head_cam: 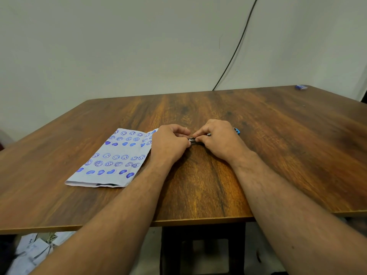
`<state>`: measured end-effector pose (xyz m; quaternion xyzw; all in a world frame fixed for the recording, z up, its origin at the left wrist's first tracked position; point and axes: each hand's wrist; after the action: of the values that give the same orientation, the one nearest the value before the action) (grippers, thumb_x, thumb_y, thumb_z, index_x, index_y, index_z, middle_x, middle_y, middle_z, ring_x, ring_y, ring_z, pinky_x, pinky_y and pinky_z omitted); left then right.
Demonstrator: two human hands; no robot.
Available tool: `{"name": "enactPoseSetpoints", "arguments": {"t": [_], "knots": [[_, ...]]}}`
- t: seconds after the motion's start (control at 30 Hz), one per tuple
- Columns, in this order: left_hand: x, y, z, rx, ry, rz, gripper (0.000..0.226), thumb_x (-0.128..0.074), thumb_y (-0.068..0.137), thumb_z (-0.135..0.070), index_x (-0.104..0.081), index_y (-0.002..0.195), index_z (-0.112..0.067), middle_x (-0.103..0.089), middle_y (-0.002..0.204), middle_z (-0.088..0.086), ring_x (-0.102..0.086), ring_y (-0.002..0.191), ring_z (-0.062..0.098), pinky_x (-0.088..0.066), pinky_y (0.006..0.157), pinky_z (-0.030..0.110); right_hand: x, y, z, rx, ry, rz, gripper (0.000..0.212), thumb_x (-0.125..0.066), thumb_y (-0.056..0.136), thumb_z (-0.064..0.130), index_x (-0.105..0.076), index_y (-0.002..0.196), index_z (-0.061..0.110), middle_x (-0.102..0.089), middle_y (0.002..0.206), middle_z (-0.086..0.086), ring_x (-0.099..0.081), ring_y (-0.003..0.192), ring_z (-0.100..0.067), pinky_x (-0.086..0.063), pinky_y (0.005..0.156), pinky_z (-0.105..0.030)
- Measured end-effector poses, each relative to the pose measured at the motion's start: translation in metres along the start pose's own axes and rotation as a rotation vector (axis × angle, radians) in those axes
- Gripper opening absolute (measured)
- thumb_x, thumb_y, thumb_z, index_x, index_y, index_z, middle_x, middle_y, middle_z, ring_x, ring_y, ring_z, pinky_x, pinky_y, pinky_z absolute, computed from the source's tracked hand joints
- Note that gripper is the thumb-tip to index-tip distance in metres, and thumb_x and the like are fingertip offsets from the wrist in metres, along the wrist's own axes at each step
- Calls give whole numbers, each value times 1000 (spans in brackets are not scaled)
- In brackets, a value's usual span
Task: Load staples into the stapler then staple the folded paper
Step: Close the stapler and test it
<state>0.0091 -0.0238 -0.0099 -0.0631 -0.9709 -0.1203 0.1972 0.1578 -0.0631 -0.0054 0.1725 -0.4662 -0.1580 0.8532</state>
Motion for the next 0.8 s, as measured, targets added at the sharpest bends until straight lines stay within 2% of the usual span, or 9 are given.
{"name": "enactPoseSetpoints", "arguments": {"t": [0.17, 0.3, 0.4, 0.6, 0.8], "knots": [[0, -2, -2, -22, 34, -13, 28, -70, 73, -4, -77, 89, -26, -75, 78, -7, -69, 77, 6, -54, 71, 22, 2, -2, 1, 10, 0, -3, 19, -67, 91, 15, -80, 100, 26, -58, 93, 13, -55, 93, -5, -43, 90, -25], [0, -3, -4, -32, 55, -74, 30, -62, 74, -4, -78, 88, -26, -74, 78, -8, -66, 72, 7, -52, 68, 24, 2, -4, 1, -72, -17, -95, 32, -59, 88, 4, -79, 101, 26, -58, 102, 5, -54, 96, -9, -44, 88, -25], [1, -3, -4, -17, 15, -128, 31, -57, 73, -4, -77, 85, -25, -73, 75, -8, -64, 69, 5, -48, 65, 24, 2, -4, 2, -167, -36, -111, 37, -56, 86, 2, -76, 109, 24, -58, 111, 2, -55, 103, -13, -46, 94, -29], [3, -4, -4, -6, -25, -170, 25, -57, 79, -5, -73, 85, -24, -67, 71, -10, -60, 68, 2, -45, 63, 22, 4, -4, 8, -281, -62, -60, 48, -56, 80, 0, -74, 120, 21, -69, 127, -2, -62, 117, -21, -45, 106, -32], [0, 0, -2, 15, -27, -192, 27, -55, 79, -5, -73, 84, -26, -69, 74, -10, -62, 72, 8, -48, 67, 26, 4, -4, 9, -287, -135, -56, 45, -54, 82, 1, -76, 115, 21, -70, 122, -3, -62, 114, -24, -47, 101, -33]]}}
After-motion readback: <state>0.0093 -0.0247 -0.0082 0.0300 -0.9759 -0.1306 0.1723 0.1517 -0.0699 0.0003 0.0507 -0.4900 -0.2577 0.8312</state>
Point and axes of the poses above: each hand's wrist, its own y-axis towards the middle knuckle, its own x-axis out of the back of the hand, z = x × y
